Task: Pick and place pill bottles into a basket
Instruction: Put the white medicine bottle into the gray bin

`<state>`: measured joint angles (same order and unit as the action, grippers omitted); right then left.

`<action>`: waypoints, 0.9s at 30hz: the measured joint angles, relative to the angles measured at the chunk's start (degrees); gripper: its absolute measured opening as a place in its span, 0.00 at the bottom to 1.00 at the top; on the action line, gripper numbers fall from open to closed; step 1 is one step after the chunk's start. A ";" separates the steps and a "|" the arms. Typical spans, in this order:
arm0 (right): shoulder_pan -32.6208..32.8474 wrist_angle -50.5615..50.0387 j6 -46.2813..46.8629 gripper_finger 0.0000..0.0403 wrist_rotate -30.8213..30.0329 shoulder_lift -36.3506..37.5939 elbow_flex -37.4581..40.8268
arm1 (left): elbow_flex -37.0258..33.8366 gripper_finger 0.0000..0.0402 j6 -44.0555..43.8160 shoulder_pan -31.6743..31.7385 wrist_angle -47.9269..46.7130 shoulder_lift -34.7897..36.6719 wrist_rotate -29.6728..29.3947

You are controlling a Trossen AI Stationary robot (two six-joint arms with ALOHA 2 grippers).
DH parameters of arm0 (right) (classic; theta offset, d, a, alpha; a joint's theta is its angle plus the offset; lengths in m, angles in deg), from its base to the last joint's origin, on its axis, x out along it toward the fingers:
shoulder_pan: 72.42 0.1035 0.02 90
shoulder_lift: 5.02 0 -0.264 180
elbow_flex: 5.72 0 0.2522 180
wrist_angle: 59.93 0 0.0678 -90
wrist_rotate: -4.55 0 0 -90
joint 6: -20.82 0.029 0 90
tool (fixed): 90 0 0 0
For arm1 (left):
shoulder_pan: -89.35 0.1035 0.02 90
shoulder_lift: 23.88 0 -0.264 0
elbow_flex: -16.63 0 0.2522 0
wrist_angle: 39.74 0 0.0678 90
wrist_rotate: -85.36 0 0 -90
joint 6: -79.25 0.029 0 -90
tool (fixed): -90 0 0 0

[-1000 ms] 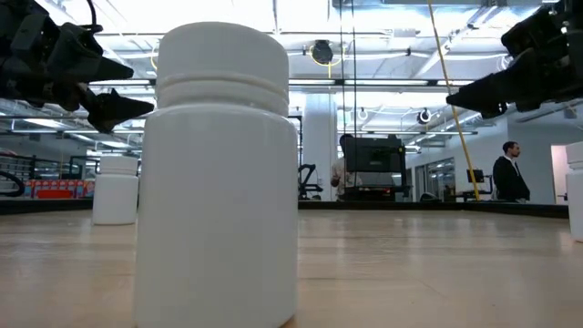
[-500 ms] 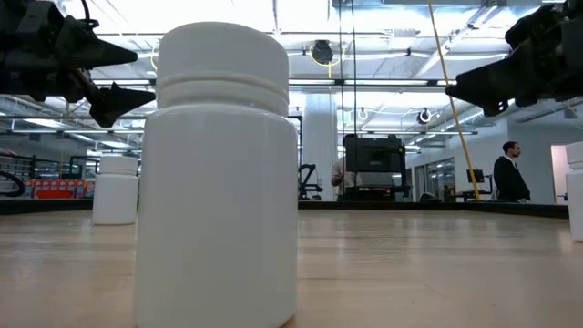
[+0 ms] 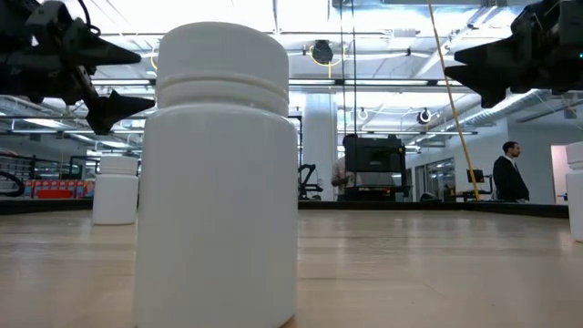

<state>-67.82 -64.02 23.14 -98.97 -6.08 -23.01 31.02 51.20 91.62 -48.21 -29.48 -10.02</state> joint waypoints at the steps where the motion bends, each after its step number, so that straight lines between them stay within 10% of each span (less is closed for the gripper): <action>1: 0.00 0.00 0.00 0.48 0.00 0.00 0.00 | 0.00 0.94 -1.01 0.00 -0.97 0.00 -0.98; 15: 0.00 0.28 0.00 0.48 0.04 0.00 0.00 | 0.07 0.94 -2.09 -0.58 -2.72 -1.93 3.99; 27: 0.00 0.35 0.00 0.48 0.07 0.00 0.00 | 12.22 0.94 0.76 -6.33 -9.02 -20.58 3.39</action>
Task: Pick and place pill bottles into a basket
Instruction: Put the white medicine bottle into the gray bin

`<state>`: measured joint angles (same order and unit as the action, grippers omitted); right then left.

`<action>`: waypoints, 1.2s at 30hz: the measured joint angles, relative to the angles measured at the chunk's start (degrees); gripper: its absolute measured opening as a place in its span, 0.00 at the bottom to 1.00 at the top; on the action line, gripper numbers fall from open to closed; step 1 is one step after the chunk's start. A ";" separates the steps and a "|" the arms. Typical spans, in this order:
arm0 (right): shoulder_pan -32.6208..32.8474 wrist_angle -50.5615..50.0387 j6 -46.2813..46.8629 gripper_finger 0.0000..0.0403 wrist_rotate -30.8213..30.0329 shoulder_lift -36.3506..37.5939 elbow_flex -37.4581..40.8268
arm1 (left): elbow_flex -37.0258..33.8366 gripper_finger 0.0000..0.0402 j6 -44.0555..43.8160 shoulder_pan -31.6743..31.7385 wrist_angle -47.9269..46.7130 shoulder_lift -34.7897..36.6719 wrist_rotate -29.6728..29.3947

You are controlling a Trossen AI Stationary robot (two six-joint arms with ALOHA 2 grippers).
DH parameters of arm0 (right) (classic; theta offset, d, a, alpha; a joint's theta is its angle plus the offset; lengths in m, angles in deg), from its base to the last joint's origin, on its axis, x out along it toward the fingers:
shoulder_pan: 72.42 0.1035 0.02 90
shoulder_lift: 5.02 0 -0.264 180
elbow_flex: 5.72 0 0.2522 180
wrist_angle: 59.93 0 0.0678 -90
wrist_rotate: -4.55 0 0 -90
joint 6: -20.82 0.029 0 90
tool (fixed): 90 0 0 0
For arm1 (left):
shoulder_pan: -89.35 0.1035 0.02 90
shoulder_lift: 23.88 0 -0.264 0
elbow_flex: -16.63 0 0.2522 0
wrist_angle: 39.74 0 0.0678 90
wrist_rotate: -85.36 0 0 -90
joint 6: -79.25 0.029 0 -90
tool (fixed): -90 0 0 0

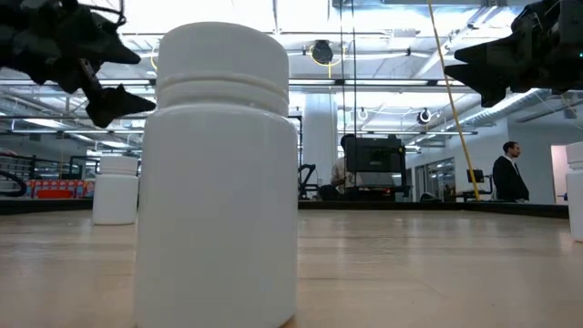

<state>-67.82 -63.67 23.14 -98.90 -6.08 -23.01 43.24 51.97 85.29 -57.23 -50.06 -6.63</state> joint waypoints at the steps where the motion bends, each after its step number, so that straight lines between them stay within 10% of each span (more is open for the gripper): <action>1: 0.00 0.02 0.02 0.48 0.00 0.00 0.00 | 1.45 0.94 -0.20 -0.61 -1.93 -2.08 -0.76; 13: 0.00 0.02 0.02 0.48 0.02 0.00 0.00 | 16.16 0.94 -1.07 -8.06 -12.66 -22.80 -5.73; 36: 0.01 0.01 0.00 0.48 0.04 0.00 0.00 | 16.63 0.94 -12.12 -14.96 -16.14 -39.04 -15.59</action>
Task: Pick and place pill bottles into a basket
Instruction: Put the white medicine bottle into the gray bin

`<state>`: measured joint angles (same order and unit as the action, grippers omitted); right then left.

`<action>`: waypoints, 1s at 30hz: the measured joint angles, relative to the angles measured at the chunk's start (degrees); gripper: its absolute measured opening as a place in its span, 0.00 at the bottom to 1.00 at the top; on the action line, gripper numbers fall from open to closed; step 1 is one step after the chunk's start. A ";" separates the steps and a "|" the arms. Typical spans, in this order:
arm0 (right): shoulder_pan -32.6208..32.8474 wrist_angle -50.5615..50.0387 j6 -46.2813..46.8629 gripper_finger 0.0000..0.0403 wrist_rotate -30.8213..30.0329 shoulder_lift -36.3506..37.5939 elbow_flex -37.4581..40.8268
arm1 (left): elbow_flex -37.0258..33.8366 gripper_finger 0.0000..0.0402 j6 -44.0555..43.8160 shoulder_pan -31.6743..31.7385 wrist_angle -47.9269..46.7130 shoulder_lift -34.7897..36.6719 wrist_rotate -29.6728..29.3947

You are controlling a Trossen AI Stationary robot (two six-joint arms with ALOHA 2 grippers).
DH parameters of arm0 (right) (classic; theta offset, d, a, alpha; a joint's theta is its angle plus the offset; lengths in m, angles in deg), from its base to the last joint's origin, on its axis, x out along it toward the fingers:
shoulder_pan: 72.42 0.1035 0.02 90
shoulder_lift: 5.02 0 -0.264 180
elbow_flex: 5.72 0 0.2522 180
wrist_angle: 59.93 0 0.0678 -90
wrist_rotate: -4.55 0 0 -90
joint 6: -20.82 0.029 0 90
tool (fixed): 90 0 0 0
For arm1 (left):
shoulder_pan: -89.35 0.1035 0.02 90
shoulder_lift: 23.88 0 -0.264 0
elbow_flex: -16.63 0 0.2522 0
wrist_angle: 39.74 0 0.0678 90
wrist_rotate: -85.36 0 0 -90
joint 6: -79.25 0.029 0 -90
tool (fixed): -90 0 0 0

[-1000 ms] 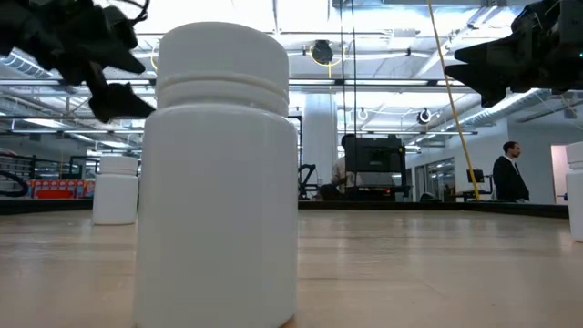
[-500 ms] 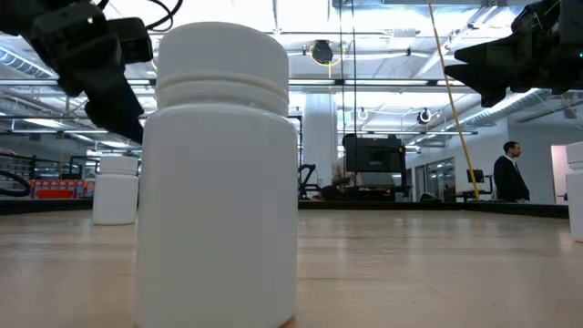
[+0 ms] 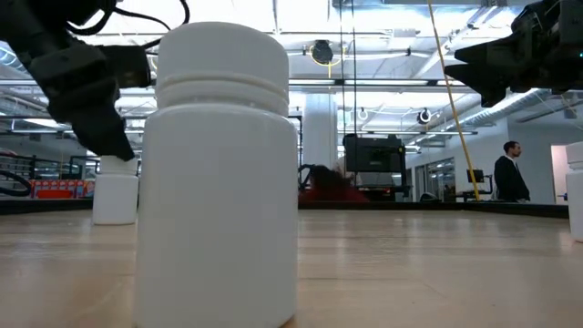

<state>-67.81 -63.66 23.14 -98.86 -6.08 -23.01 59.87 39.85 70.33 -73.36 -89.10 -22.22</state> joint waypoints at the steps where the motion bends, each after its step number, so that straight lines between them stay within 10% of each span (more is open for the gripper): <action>1: 0.00 -0.02 0.00 0.48 0.00 0.00 0.00 | 0.00 0.94 -0.39 -0.37 0.25 -0.63 -0.37; 20: 0.00 0.01 0.00 0.48 0.00 0.02 0.00 | 0.00 0.92 -1.65 -1.38 0.44 -5.30 0.12; 30: 0.01 -0.01 0.00 0.48 0.00 0.02 0.00 | 0.00 0.61 -1.43 -1.38 0.73 -5.30 0.58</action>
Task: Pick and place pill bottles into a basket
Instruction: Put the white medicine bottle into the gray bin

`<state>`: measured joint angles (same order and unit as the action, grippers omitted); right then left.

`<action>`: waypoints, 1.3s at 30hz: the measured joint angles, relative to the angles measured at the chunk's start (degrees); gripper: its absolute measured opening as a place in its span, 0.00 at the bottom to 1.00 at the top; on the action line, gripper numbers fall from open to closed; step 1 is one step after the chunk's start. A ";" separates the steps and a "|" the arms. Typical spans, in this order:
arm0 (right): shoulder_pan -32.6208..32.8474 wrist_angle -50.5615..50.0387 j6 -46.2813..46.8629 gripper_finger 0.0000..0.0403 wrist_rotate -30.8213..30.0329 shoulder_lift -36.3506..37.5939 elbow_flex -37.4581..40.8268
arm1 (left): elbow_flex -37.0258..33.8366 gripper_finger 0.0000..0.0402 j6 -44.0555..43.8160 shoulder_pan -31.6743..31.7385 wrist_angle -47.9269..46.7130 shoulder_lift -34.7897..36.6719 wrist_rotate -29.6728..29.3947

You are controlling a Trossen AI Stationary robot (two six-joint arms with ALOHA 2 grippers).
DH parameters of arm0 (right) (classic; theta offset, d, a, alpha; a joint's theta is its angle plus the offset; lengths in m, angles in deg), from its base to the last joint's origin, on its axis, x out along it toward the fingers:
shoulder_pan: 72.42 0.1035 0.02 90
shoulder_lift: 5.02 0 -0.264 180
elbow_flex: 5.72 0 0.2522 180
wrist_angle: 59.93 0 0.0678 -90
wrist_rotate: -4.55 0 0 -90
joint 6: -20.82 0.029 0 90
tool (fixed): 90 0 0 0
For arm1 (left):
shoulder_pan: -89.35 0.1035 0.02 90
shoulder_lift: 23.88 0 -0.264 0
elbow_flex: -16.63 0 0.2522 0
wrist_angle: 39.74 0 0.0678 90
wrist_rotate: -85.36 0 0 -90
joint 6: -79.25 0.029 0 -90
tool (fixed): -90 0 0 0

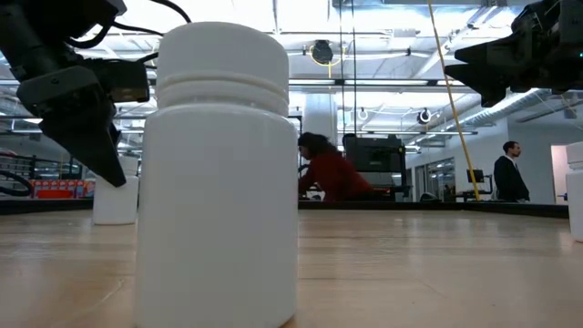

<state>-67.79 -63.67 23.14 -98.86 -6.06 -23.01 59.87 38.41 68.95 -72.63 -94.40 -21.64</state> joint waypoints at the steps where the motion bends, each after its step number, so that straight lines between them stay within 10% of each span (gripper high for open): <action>1: -0.01 0.02 0.00 0.48 0.00 -0.02 0.00 | 0.00 0.58 0.00 0.00 0.15 0.00 -0.02; 19: -0.01 0.01 0.00 0.48 0.00 -0.02 0.00 | -0.02 0.49 2.77 1.63 4.46 1.69 -4.06; 39: -0.02 0.02 0.00 0.48 0.00 0.00 0.00 | 5.21 0.45 22.59 17.18 4.22 25.62 -6.00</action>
<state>-67.81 -63.65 23.14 -98.86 -6.06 -23.01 65.08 61.00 86.13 -68.41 -68.78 -27.63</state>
